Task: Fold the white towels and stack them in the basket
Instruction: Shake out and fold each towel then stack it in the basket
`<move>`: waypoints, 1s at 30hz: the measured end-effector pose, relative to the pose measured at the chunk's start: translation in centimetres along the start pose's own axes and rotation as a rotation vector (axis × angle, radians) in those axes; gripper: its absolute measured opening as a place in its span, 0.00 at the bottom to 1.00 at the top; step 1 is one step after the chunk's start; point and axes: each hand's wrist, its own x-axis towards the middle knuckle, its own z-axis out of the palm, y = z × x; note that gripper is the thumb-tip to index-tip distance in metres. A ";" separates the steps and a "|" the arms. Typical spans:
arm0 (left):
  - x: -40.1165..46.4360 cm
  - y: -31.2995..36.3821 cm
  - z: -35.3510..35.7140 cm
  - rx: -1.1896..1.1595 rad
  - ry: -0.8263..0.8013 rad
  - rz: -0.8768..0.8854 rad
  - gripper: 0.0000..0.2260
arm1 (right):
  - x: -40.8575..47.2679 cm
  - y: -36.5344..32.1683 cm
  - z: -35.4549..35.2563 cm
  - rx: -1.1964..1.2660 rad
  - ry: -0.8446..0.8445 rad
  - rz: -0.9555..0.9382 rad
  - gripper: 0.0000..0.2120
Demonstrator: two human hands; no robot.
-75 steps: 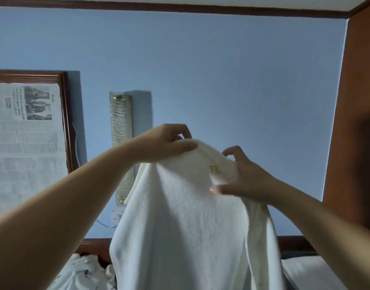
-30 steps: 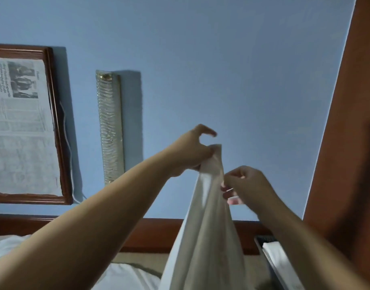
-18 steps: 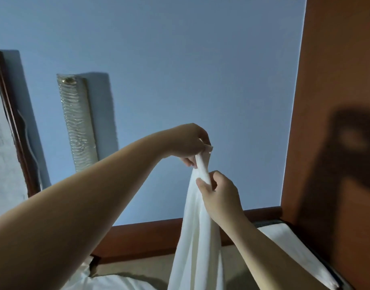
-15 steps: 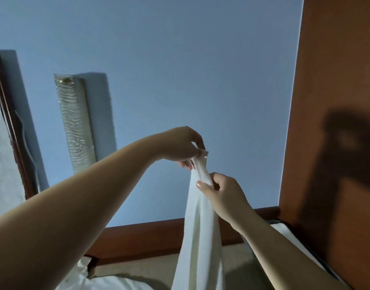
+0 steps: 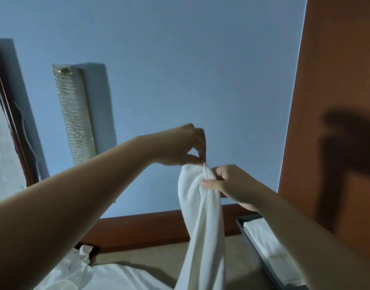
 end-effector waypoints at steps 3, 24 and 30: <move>-0.3 0.7 0.7 0.015 -0.022 -0.055 0.07 | -0.1 0.8 0.8 -0.003 0.110 0.016 0.14; -4.1 -5.1 -3.7 0.059 0.211 -0.504 0.05 | 2.6 3.5 -1.9 0.353 0.266 0.160 0.08; -5.6 -4.8 -3.7 -0.007 0.029 -0.429 0.02 | 3.1 1.9 -1.3 -0.761 0.278 -0.121 0.28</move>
